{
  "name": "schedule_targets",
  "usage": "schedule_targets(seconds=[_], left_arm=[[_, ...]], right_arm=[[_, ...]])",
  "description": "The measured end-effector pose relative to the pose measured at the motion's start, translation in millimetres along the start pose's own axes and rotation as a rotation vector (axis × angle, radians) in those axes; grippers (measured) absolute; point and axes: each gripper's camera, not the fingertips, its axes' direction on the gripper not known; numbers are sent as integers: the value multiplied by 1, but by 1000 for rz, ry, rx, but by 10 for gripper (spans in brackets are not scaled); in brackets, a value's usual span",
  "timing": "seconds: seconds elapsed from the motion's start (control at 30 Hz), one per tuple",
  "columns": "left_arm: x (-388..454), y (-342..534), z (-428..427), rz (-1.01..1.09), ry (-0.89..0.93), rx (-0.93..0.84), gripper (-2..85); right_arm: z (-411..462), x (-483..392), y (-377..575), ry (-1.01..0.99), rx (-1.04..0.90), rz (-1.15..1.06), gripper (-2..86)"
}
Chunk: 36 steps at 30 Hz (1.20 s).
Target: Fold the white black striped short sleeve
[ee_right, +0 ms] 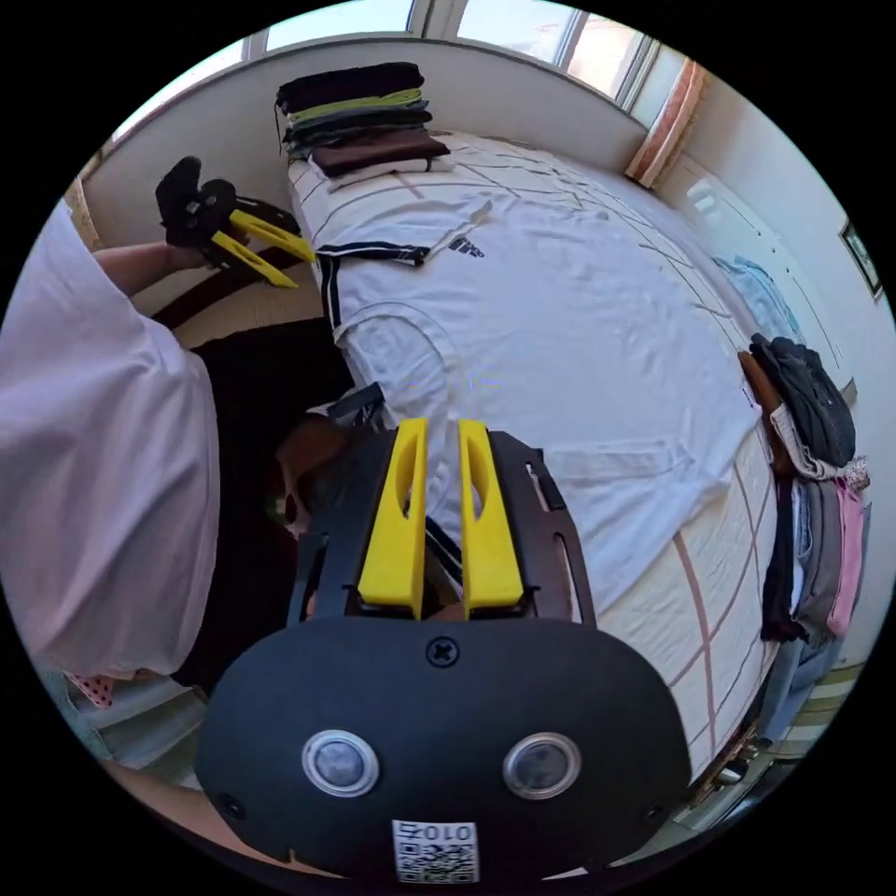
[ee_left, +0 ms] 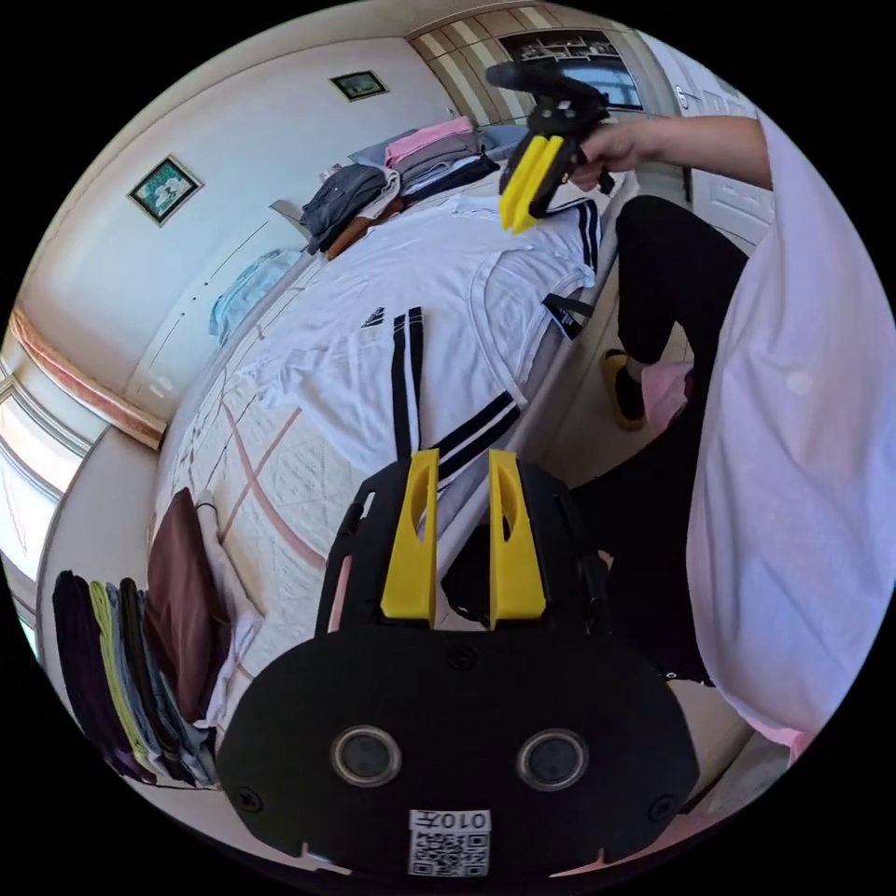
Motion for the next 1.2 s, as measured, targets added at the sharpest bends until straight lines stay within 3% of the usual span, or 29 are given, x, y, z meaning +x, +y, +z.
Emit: schedule_targets(seconds=[0.17,0.27,0.57,0.7,0.93,1.2], left_arm=[[10,2,28,25,44,-25,82],[8,2,43,-11,135,-19,83],[19,14,60,-30,96,-53,85],[38,23,76,51,-8,-102,91],[68,31,96,186,-190,-83,97],[72,38,113,145,-177,-65,95]], right_arm=[[35,-80,44,328,-44,-53,81],[66,-108,44,422,-115,-165,93],[112,-146,44,650,-160,-333,75],[80,-142,36,580,-106,-259,43],[-36,-63,19,141,62,38,40],[-58,-45,1,-13,-41,-38,40]])
